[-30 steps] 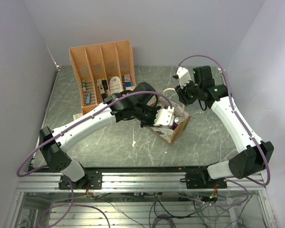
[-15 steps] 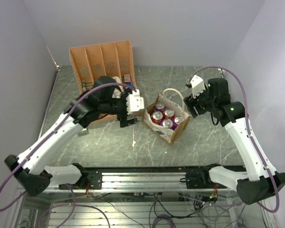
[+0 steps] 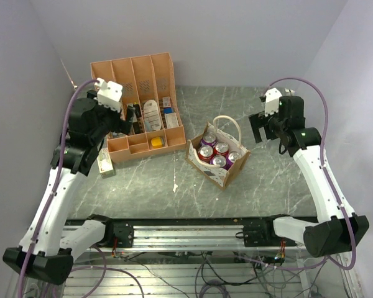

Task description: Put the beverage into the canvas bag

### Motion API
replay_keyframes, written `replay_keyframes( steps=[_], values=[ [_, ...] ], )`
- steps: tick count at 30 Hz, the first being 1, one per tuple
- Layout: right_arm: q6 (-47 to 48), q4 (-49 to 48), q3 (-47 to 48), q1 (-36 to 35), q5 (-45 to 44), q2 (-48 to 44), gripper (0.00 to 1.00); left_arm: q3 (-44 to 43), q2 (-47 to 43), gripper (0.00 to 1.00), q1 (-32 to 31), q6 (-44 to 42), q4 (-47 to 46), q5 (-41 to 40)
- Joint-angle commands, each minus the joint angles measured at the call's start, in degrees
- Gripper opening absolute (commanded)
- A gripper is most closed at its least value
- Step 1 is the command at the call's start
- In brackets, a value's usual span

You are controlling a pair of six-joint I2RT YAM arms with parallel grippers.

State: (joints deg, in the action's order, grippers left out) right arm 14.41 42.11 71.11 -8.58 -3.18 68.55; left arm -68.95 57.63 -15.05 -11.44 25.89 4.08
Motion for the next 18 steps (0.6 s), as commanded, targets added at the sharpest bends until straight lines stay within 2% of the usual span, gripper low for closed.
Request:
replay_keyframes(
  steps=[1, 4, 8, 11, 14, 18],
  values=[
    [-0.3, -8.6, -2.1, 0.3, -4.4, -2.5, 1.0, 2.1, -5.6, 0.99, 1.9, 5.5, -7.3, -7.3],
    [-0.4, -9.9, -2.5, 0.3, -2.6, -2.3, 1.0, 2.7, -6.6, 0.99, 2.2, 5.0, -8.1, -8.4],
    [-3.2, -7.2, 0.3, 0.3, 3.2, -2.6, 1.0, 1.4, -6.3, 0.99, 2.2, 1.7, -5.2, -4.0],
    [-3.6, -9.2, -0.5, 0.4, 2.6, -5.2, 1.0, 4.4, -8.3, 0.99, 2.2, 1.7, -7.8, -4.7],
    [-2.5, -12.6, -3.7, 0.4, 1.6, -8.5, 1.0, 8.2, -11.0, 0.99, 2.2, 3.4, -11.4, -6.2],
    [-3.5, -24.3, -15.2, 0.3, 1.2, -15.3, 1.0, 6.3, -11.7, 0.99, 3.2, 5.0, -8.5, -5.8]
  ],
)
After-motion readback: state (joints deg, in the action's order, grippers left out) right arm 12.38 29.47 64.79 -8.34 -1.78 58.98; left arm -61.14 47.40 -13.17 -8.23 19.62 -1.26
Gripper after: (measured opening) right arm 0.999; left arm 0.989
